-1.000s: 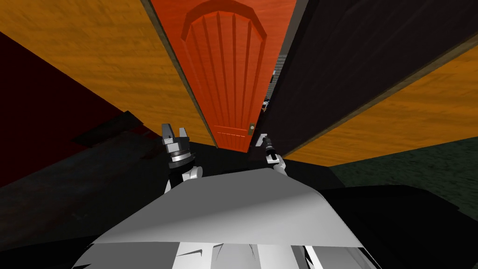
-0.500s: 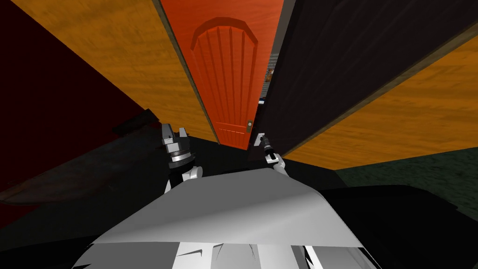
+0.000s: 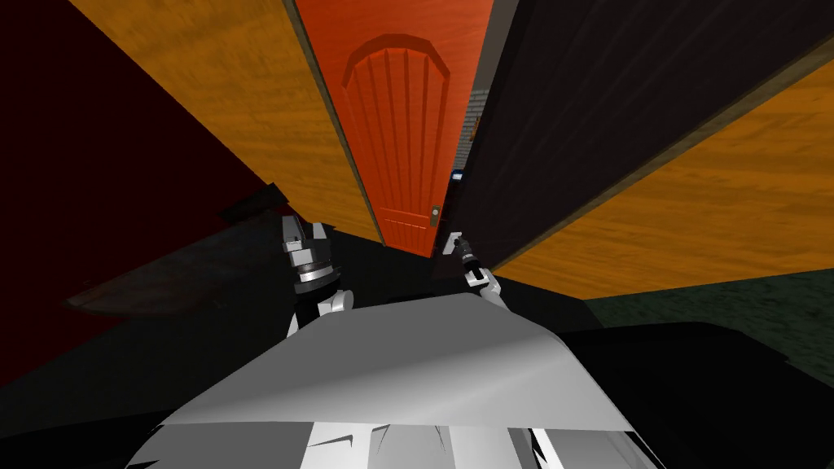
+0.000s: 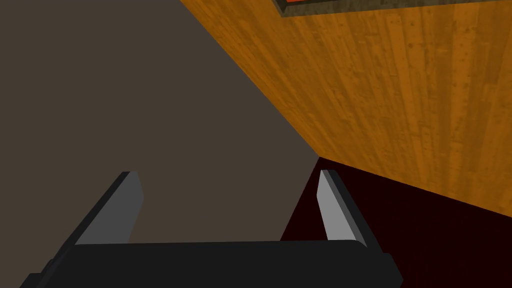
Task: Pull the door open
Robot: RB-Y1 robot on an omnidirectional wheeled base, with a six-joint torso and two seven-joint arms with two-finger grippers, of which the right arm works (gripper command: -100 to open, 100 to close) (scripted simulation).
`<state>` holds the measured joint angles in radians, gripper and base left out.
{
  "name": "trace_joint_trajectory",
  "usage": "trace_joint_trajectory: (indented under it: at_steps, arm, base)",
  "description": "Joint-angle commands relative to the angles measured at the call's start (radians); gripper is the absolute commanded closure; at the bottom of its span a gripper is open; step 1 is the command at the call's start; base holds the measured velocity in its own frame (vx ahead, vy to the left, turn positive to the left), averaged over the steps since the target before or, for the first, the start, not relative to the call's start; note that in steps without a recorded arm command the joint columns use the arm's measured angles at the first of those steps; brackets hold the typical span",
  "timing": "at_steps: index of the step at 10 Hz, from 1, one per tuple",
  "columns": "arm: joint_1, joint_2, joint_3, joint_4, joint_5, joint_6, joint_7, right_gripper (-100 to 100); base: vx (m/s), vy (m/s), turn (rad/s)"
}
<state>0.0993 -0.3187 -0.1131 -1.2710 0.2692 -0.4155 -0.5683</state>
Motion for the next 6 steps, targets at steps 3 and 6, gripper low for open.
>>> trace_joint_trajectory:
  at_steps: [3, 6]
  arm:
    - [0.04, -0.041, 0.043, -0.023, 0.014, -0.038, -0.056, 100]
    - [0.053, -0.06, 0.051, -0.032, 0.019, -0.041, -0.073, 100]
  base:
    - [-0.246, -0.113, 0.14]
    - [-0.172, -0.068, 0.071]
